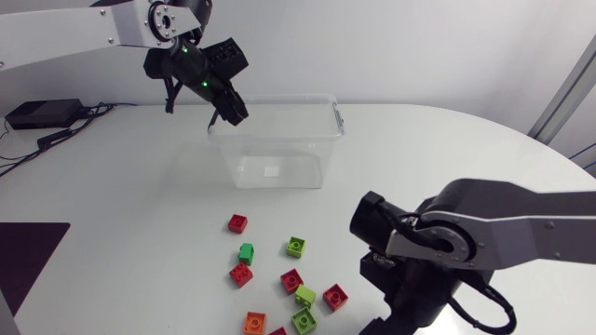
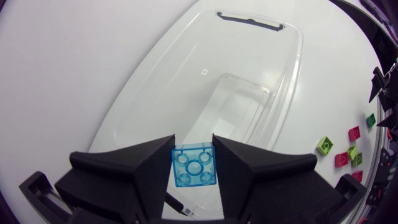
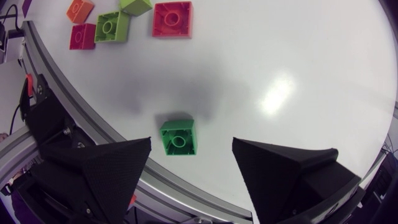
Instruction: Place the duplo bricks in the container
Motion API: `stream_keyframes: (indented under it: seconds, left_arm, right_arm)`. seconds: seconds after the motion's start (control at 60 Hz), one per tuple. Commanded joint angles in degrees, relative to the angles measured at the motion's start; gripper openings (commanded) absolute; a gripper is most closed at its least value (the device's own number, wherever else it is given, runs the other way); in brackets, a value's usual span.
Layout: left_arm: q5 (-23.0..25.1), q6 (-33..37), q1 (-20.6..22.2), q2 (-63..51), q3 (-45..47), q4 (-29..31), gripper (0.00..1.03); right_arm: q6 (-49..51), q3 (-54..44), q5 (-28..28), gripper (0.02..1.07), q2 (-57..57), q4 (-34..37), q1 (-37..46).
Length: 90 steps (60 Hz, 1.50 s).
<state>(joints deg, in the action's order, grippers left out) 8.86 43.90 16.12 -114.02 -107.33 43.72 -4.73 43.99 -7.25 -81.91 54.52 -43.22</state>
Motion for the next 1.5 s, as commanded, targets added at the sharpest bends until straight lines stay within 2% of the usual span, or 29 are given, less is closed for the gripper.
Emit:
stream_keyframes:
  seconds: [0.0,0.367,0.483,0.567,0.617,0.717,0.733,0.783,0.85,0.95,1.167,1.483]
  left_arm:
    - [0.6,-0.5,-0.4,-2.0,-2.3,0.0,0.35]
    - [1.0,-1.0,-0.9,-6.1,-7.1,0.2,0.37]
    - [1.1,-1.2,-0.8,-7.6,-8.3,0.4,0.38]
    - [1.1,-1.2,-0.8,-8.5,-8.9,0.6,0.44]
    - [1.1,-1.1,-0.9,-8.9,-9.0,0.6,0.53]
    - [1.6,-1.0,-0.9,-8.9,-9.2,0.6,0.82]
    - [1.9,-1.1,-0.9,-8.9,-9.3,0.6,0.9]
    - [1.9,-1.1,-0.9,-9.2,-9.7,0.6,0.97]
    - [2.2,-1.2,-0.9,-9.3,-10.3,0.6,0.98]
    - [2.4,-1.4,-0.9,-9.4,-11.3,0.7,0.98]
    - [2.4,-1.9,-1.2,-8.3,-13.5,2.7,0.98]
    - [2.5,-2.5,-1.3,-1.5,-14.8,7.2,0.98]
  right_arm:
    - [-1.2,-0.9,0.0,0.96,-2.8,-0.6,-1.3]
    - [-1.4,-0.8,0.2,0.96,-6.0,-1.1,-3.6]
    - [-1.6,-0.7,0.3,0.89,-7.2,-1.2,-4.3]
    - [-1.6,-0.8,0.3,0.87,-8.1,-1.7,-4.8]
    - [-1.7,-0.8,0.6,0.83,-8.3,-1.7,-5.0]
    - [-1.7,-0.8,0.9,0.69,-8.2,-1.9,-5.2]
    - [-1.7,-0.9,0.9,0.66,-8.3,-2.1,-5.2]
    - [-1.6,-1.1,0.9,0.58,-8.3,-2.6,-5.3]
    - [-1.5,-1.3,0.9,0.48,-8.4,-3.4,-5.2]
    - [-1.3,-1.6,0.9,0.46,-8.6,-3.6,-5.3]
    - [-1.2,-1.8,0.6,0.32,-9.0,-3.8,-4.5]
    - [-0.9,-1.3,2.8,0.3,-2.0,-2.7,-1.3]
